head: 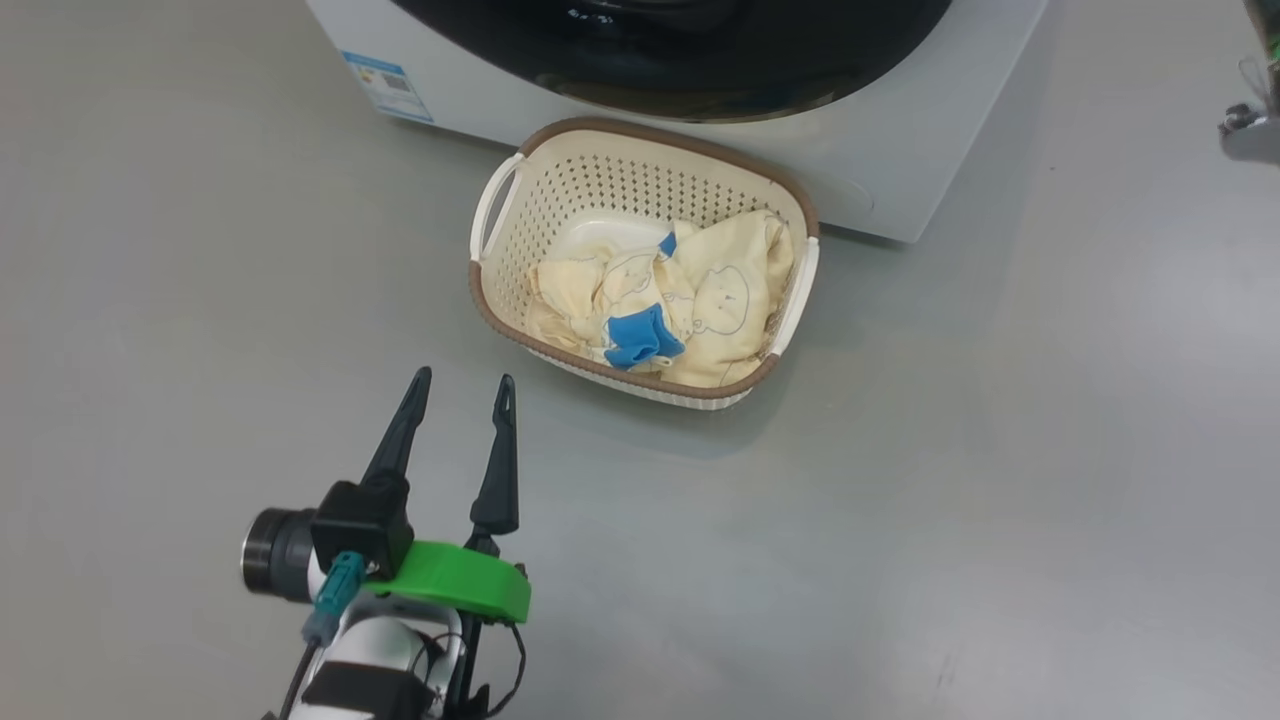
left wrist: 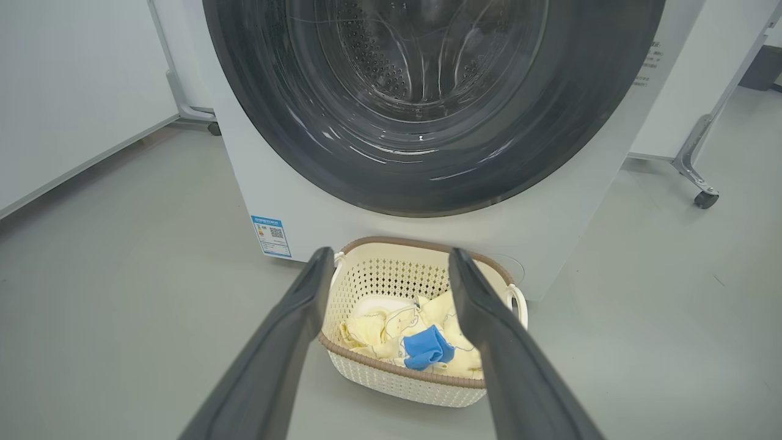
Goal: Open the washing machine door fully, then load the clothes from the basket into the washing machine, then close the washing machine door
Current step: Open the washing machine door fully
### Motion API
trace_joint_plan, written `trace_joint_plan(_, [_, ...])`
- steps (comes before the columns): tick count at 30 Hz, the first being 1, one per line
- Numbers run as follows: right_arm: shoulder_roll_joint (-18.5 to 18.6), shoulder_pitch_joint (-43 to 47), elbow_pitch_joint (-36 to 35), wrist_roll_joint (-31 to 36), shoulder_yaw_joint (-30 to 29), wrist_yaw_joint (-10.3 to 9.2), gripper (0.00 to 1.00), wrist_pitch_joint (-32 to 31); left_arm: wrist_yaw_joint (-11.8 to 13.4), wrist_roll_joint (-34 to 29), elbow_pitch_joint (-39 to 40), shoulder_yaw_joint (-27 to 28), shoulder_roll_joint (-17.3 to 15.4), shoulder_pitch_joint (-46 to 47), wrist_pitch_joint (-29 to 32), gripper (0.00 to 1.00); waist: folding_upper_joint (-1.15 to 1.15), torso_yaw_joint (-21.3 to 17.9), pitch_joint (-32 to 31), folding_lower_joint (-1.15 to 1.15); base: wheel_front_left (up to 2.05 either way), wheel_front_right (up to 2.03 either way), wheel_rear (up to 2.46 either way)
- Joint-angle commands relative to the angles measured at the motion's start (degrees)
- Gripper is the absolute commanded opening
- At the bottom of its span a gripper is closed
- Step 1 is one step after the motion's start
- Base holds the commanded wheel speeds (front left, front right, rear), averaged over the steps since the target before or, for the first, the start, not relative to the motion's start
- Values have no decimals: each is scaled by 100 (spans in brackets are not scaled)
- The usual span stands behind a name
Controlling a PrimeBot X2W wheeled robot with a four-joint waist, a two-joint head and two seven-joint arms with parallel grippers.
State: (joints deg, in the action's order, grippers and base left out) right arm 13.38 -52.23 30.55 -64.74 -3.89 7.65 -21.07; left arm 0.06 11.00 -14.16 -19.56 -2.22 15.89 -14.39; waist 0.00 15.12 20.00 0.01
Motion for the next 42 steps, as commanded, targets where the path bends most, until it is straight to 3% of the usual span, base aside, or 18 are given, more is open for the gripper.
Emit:
trace_joint_plan(1, [56,-337,-129,91,82,-16,0,-112,40,53,202,115,-65,184,-61,100,0,141,146,-1,0,0,0])
trace_joint_plan(13, [-3,-1262,214,324,270,-16,0,-814,163,331,262,-130,-65,419,-61,100,0,465,546,-1,0,0,0])
trace_joint_plan(28, [-122,-1980,846,535,205,-16,0,-1067,276,541,303,-461,-65,590,-61,100,0,721,837,-1,0,0,0])
trace_joint_plan(42, [-284,-2292,1334,171,46,-16,0,-1703,311,634,287,-561,-65,636,-61,100,0,823,838,-1,0,0,0])
